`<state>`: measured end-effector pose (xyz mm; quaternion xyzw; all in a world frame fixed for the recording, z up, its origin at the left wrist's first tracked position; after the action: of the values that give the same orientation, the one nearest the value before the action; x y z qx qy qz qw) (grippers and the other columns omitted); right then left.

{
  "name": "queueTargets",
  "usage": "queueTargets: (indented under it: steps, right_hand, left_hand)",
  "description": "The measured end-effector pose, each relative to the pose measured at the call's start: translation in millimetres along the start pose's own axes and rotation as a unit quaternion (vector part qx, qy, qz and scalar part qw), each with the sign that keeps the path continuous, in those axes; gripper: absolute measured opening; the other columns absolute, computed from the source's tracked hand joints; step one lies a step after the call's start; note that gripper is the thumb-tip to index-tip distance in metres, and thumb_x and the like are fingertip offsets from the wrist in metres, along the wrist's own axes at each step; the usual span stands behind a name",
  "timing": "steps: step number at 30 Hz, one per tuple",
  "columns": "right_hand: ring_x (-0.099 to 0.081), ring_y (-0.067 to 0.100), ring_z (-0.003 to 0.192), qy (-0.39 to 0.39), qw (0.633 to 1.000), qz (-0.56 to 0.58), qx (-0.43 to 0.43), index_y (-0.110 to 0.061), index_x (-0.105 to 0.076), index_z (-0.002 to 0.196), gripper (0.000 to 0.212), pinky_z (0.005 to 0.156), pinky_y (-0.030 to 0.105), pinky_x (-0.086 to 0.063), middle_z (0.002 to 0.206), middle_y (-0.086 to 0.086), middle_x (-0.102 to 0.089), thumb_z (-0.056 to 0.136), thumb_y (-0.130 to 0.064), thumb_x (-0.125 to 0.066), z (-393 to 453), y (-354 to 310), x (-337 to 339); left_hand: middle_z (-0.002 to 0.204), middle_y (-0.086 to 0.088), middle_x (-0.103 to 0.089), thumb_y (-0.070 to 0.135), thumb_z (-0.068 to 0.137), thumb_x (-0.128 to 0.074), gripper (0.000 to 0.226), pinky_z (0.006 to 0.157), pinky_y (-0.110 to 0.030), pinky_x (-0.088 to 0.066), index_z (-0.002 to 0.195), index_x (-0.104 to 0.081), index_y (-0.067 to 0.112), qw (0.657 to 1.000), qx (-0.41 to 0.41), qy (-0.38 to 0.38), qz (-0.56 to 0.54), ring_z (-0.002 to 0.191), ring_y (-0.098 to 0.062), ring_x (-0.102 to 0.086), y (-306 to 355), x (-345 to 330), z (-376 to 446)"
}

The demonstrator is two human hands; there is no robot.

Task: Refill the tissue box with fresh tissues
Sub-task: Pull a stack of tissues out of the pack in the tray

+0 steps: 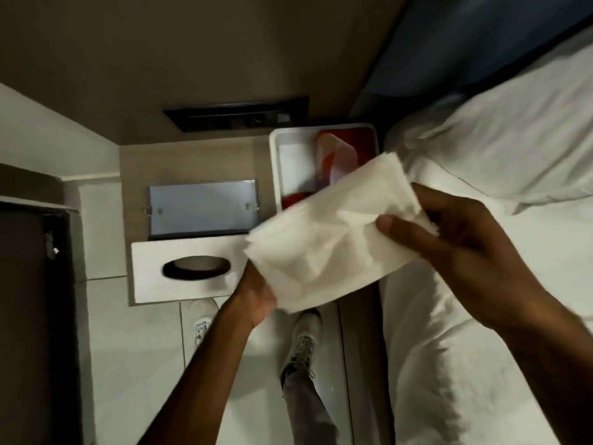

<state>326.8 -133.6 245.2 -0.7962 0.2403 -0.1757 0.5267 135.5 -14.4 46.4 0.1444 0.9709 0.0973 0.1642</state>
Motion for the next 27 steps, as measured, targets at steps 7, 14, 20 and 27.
queueTargets:
  steps: [7, 14, 20, 27]
  right_hand:
    - [-0.07, 0.028, 0.115, 0.027, 0.979, 0.164, -0.116, -0.018, -0.068, 0.126, 0.036, 0.086, 0.038, -0.061, 0.124, 0.006, -0.073, 0.091, -0.014, -0.067, 58, 58, -93]
    - [-0.074, 0.021, 0.103, 0.063, 0.974, 0.116, -0.185, -0.028, -0.069, 0.115, 0.033, 0.078, 0.037, -0.062, 0.109, -0.001, -0.078, 0.085, -0.014, -0.075, 111, 123, -171]
    - [-0.071, 0.024, 0.104, 0.107, 0.972, -0.05, -0.202, -0.013, -0.067, 0.118, 0.033, 0.096, 0.046, -0.058, 0.11, 0.006, -0.074, 0.088, -0.001, -0.071, 171, 166, -209]
    - [-0.069, 0.03, 0.103, 0.202, 0.924, -0.224, -0.233, -0.012, -0.07, 0.121, 0.034, 0.092, 0.036, -0.057, 0.111, 0.011, -0.075, 0.088, -0.021, -0.068, 203, 194, -226]
  left_hand:
    - [0.163, -0.02, -0.025, 0.066, 0.093, -0.045, 0.083, 0.118, -0.071, -0.013, 0.158, -0.028, 0.017, 0.932, 0.034, -0.306, -0.191, 0.15, -0.049, -0.018, 69, 52, -46]
    - [0.134, -0.013, -0.066, 0.044, 0.083, -0.073, 0.067, 0.095, -0.051, -0.055, 0.14, -0.057, 0.013, 0.989, -0.094, -0.11, -0.005, 0.123, -0.03, -0.063, 153, 142, -20]
    - [0.09, 0.013, -0.074, 0.029, 0.081, -0.077, 0.014, 0.073, -0.026, -0.05, 0.091, -0.068, 0.025, 0.918, -0.234, 0.173, 0.27, 0.091, -0.008, -0.07, 195, 180, 34]
    - [0.091, 0.017, -0.062, 0.029, 0.082, -0.073, 0.026, 0.09, -0.033, -0.051, 0.104, -0.059, 0.03, 0.878, -0.225, 0.181, 0.382, 0.092, -0.012, -0.061, 209, 194, 92]
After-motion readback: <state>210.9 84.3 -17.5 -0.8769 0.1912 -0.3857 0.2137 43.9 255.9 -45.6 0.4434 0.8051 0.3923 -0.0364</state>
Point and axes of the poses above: each hand's wrist, its own z-axis towards the middle knuckle, its own x-axis out of the back of the hand, y = z × x, the point moved 4 cm from there along z, towards the middle knuckle
